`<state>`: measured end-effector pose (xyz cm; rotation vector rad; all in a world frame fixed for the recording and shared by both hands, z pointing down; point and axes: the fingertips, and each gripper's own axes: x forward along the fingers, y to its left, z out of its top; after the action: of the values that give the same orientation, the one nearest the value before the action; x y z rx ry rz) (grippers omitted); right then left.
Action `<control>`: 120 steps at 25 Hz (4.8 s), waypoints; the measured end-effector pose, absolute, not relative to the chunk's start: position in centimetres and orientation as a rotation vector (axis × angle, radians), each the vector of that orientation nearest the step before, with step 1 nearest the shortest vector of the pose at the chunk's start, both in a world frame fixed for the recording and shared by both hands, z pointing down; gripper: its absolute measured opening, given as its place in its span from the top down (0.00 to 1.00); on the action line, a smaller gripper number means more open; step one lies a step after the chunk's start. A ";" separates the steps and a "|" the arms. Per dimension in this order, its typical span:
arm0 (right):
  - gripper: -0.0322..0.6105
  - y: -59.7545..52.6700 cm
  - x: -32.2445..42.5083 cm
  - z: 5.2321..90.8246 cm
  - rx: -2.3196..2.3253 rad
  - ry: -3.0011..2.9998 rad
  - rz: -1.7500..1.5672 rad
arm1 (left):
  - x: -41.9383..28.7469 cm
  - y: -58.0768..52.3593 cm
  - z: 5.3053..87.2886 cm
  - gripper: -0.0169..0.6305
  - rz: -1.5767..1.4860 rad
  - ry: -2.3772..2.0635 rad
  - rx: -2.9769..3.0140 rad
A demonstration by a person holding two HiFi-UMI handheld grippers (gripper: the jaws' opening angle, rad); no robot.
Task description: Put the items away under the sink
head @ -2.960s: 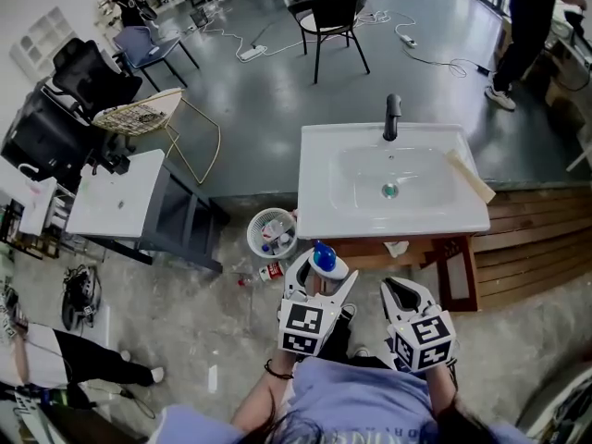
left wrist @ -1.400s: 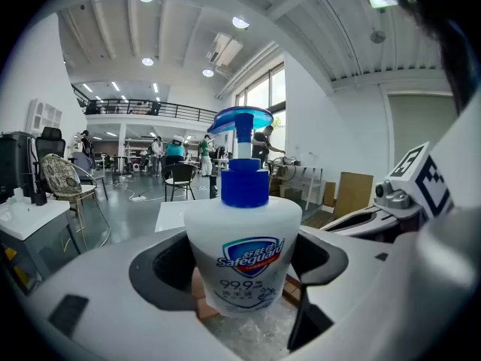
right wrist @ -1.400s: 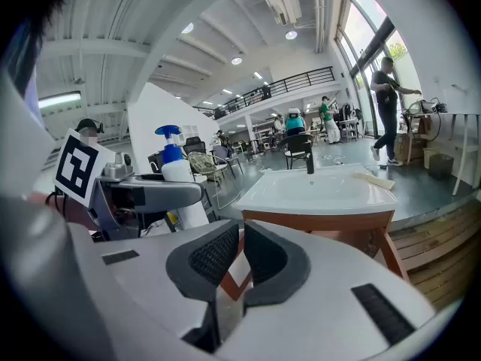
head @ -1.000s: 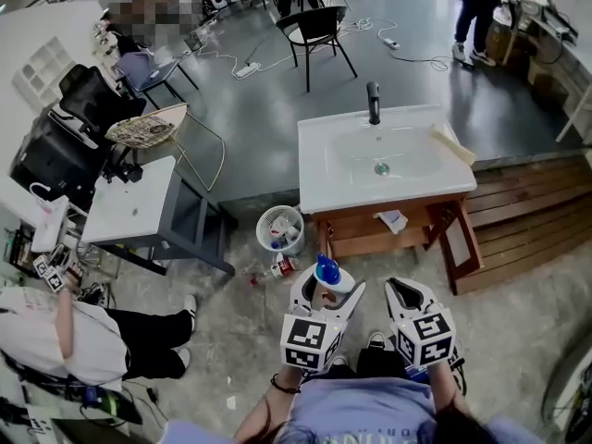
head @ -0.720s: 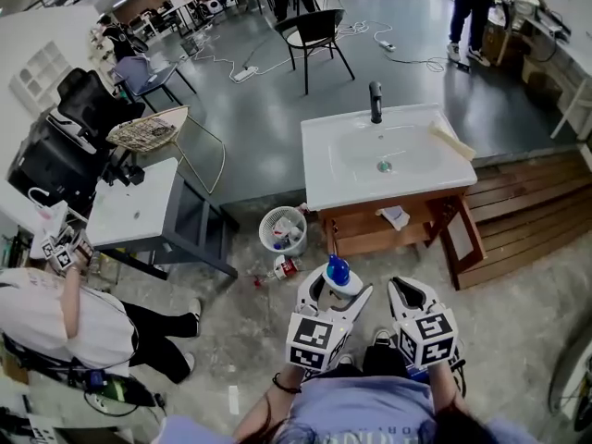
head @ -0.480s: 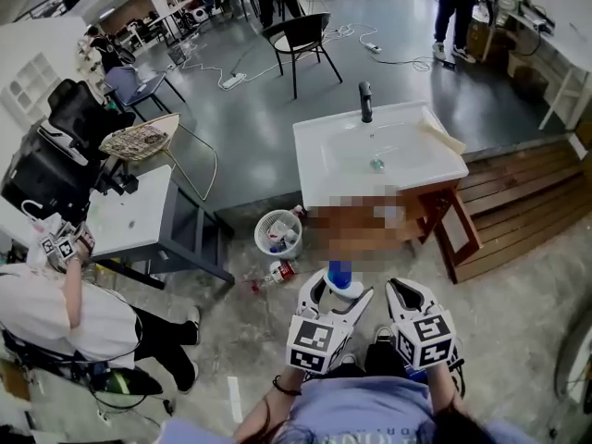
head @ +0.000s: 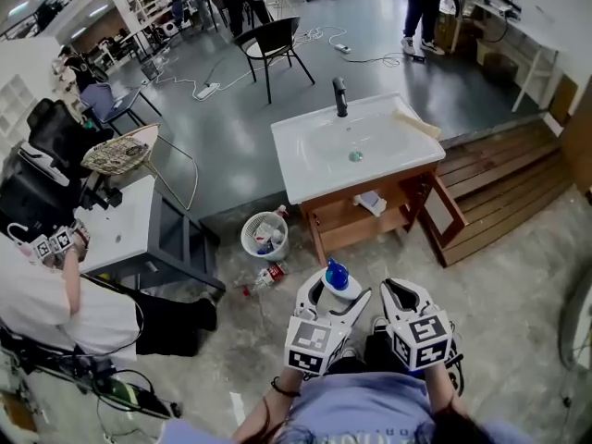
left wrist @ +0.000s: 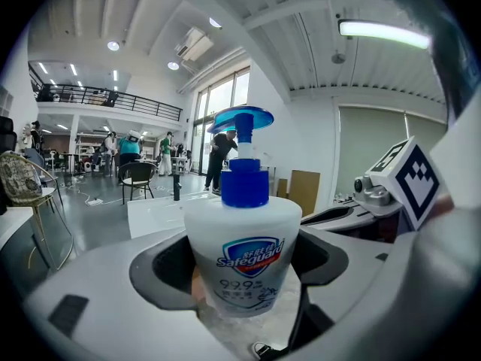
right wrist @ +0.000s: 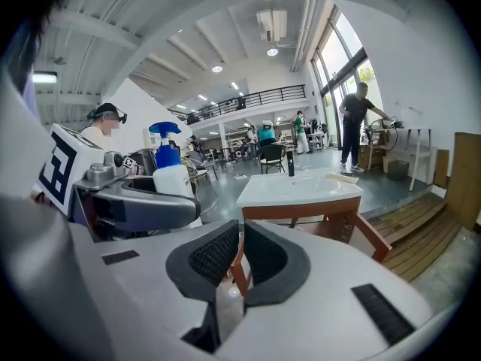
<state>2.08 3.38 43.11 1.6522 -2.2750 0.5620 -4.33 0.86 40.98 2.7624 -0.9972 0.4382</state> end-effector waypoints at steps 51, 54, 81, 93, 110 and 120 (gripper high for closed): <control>0.89 -17.7 18.8 64.9 1.247 -2.408 0.773 | 9.7 -21.4 67.6 0.39 0.552 -1.179 2.428; 0.89 -18.7 18.6 66.8 1.193 -2.456 0.806 | 10.2 -22.9 70.3 0.39 0.574 -1.198 2.406; 0.89 -23.1 16.0 79.5 1.095 -2.532 0.772 | 6.4 -40.4 86.9 0.39 0.675 -1.589 2.308; 0.89 -22.4 17.0 82.4 1.188 -2.491 0.830 | 5.5 -43.1 90.0 0.39 0.708 -1.715 2.289; 0.89 -21.0 17.5 81.1 1.209 -2.447 0.849 | 3.9 -40.5 89.4 0.39 0.622 -1.811 2.224; 0.89 -20.9 16.5 75.3 1.185 -2.466 0.768 | 5.8 -32.3 86.3 0.39 0.568 -1.685 2.191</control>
<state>16.48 -20.92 75.34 1.1855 -2.4664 0.7680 5.78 -32.34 86.28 2.1915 -1.6850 0.5677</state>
